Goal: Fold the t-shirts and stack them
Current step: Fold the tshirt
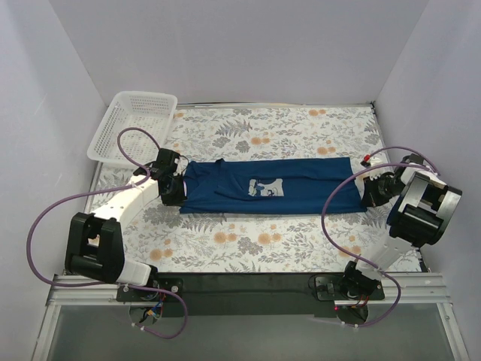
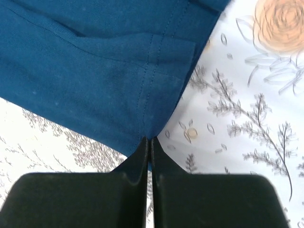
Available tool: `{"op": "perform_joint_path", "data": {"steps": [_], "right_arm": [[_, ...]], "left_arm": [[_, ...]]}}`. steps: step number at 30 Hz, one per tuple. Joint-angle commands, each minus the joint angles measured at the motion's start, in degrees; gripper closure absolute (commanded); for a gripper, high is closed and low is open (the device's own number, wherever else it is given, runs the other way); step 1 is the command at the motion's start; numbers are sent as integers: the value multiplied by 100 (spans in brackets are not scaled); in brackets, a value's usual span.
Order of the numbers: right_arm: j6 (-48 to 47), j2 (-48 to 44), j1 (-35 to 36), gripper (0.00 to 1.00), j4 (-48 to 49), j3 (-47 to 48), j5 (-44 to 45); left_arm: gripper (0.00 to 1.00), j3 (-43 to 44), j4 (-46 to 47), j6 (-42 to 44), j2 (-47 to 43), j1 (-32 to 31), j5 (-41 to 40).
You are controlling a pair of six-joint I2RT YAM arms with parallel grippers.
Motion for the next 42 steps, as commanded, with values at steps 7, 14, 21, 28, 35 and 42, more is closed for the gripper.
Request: {"op": "perform_joint_path", "data": {"steps": [7,14,21,28,35,42], "right_arm": [[-1542,-477,-288,99,-763,-393,-26],[-1622,-899,-315,89,-825,-587,79],[-1200,-1584,-341,45,-807,-86,-201],[-1603,-2085,1480,28,-772,-199,-825],[-98,-2254,5016,2,1204,-245,-1321],[1434,-104,7418,35,2243,1415,1070]], "left_arm": [[100,114,-165,141,198,37,108],[100,158,-227,194,373,20,582],[45,404,-280,71,-399,20,-136],[36,54,841,203,-1962,28,-253],[2,-1660,2558,1,-4274,37,-954],[2,-1951,2603,1,-5040,37,-1676]]}}
